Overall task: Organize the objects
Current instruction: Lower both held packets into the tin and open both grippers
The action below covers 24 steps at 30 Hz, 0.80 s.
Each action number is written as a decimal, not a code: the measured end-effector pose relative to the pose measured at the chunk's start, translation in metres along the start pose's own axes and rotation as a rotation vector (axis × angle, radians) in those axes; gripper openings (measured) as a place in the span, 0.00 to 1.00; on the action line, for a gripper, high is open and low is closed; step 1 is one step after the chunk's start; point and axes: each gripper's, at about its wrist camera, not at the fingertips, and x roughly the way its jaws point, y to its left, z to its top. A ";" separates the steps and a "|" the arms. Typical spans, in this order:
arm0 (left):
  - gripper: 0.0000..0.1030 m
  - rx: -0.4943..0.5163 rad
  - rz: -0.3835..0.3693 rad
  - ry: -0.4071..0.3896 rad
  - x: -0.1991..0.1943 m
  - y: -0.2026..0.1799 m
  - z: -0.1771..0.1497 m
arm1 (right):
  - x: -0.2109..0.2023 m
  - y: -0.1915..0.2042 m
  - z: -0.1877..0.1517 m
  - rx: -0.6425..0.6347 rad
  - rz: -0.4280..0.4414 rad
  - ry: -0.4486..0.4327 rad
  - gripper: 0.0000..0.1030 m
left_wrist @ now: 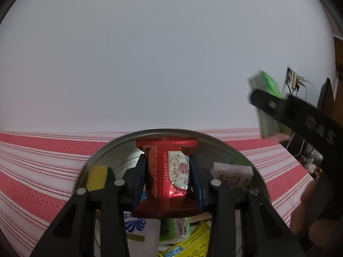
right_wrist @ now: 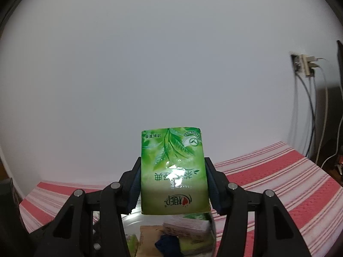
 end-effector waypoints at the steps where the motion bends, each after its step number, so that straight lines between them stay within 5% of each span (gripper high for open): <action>1: 0.37 0.011 0.000 0.006 0.005 -0.002 -0.003 | 0.004 0.002 0.001 -0.008 0.012 0.016 0.54; 14: 0.37 0.014 -0.003 0.053 0.022 -0.015 -0.014 | 0.060 0.033 0.004 -0.146 0.019 0.239 0.54; 24: 0.37 -0.020 0.019 0.099 0.058 -0.023 -0.016 | 0.092 0.035 -0.006 -0.118 0.020 0.399 0.54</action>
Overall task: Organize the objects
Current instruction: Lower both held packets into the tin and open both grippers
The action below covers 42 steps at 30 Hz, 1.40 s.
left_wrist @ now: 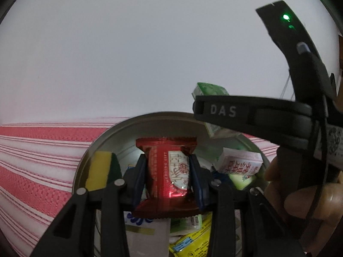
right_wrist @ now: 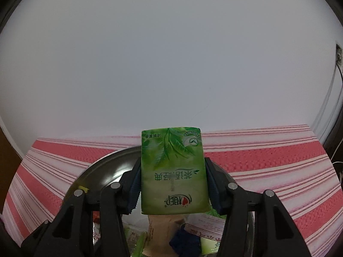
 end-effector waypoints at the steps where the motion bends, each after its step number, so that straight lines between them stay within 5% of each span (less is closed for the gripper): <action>1: 0.37 -0.001 0.002 0.009 0.004 -0.002 0.000 | 0.002 0.000 0.000 -0.002 0.002 0.014 0.54; 13: 0.37 -0.004 0.059 0.044 0.027 -0.013 0.003 | 0.030 0.013 -0.002 0.013 0.047 0.184 0.55; 17: 0.73 -0.032 0.101 0.056 0.034 -0.019 0.008 | 0.031 0.010 -0.003 0.017 -0.023 0.199 0.66; 19: 0.99 -0.056 0.080 0.051 0.036 -0.021 0.011 | 0.026 0.005 -0.004 0.037 -0.040 0.181 0.66; 28: 1.00 -0.043 0.049 0.040 0.050 -0.044 0.014 | -0.024 -0.021 -0.017 0.185 -0.055 0.014 0.66; 32: 1.00 -0.029 0.113 -0.026 0.053 -0.044 0.016 | -0.049 -0.022 -0.031 0.250 -0.096 -0.107 0.66; 42: 1.00 -0.035 0.164 -0.187 0.048 -0.052 0.000 | -0.106 0.051 -0.109 0.197 -0.236 -0.430 0.66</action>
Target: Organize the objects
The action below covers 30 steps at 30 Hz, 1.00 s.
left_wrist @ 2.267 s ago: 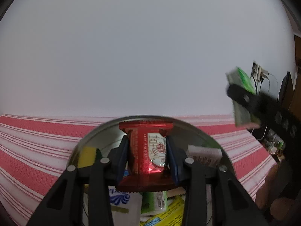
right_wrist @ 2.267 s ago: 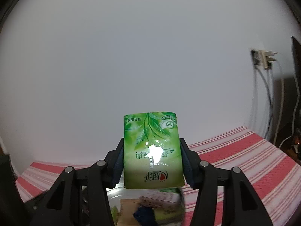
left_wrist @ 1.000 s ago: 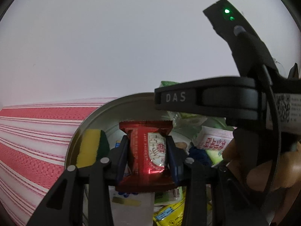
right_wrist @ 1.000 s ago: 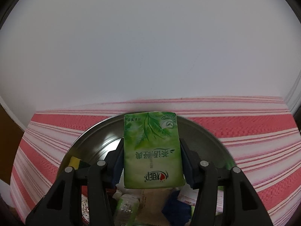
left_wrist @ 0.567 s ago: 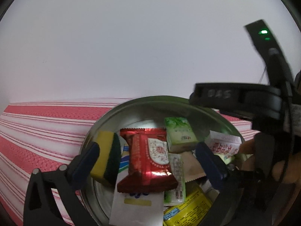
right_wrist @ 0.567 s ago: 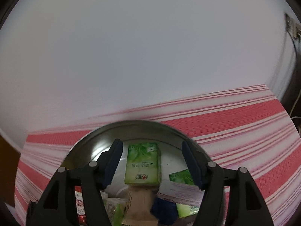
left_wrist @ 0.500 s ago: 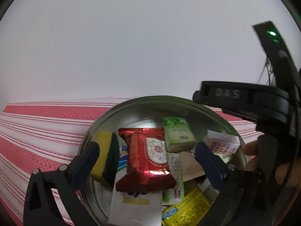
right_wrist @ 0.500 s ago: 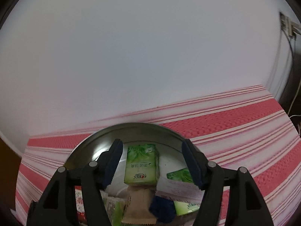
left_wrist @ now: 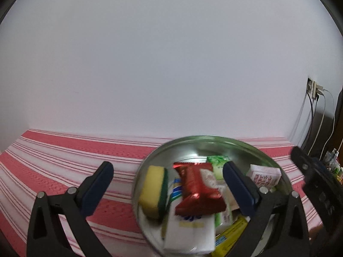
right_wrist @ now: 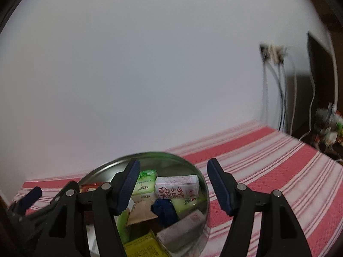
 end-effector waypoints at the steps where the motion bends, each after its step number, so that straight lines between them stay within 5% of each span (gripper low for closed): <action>1: 1.00 0.010 0.003 -0.004 -0.001 -0.004 -0.003 | -0.006 -0.005 -0.017 -0.016 -0.017 -0.049 0.66; 14: 1.00 0.090 0.101 -0.065 0.004 -0.011 -0.042 | -0.048 0.019 -0.042 -0.115 0.010 -0.137 0.66; 30: 1.00 0.072 0.063 -0.118 0.014 -0.025 -0.048 | -0.066 0.009 -0.030 -0.094 -0.034 -0.239 0.66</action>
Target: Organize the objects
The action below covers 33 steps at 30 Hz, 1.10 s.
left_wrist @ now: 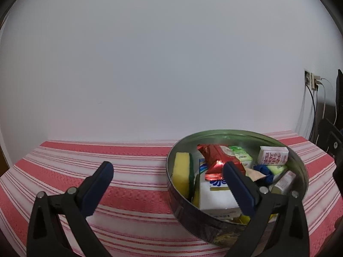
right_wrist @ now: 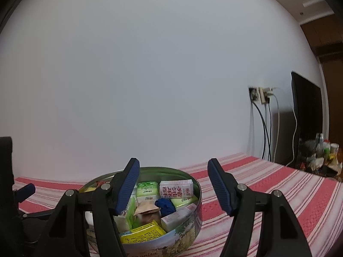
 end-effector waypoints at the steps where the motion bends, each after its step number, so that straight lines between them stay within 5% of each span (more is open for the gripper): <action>1: 1.00 -0.001 -0.001 -0.003 0.002 -0.001 0.002 | -0.003 0.004 0.000 -0.010 0.000 -0.008 0.67; 33: 1.00 0.014 0.009 -0.009 -0.004 0.008 0.009 | -0.005 0.012 0.002 -0.043 -0.012 -0.024 0.73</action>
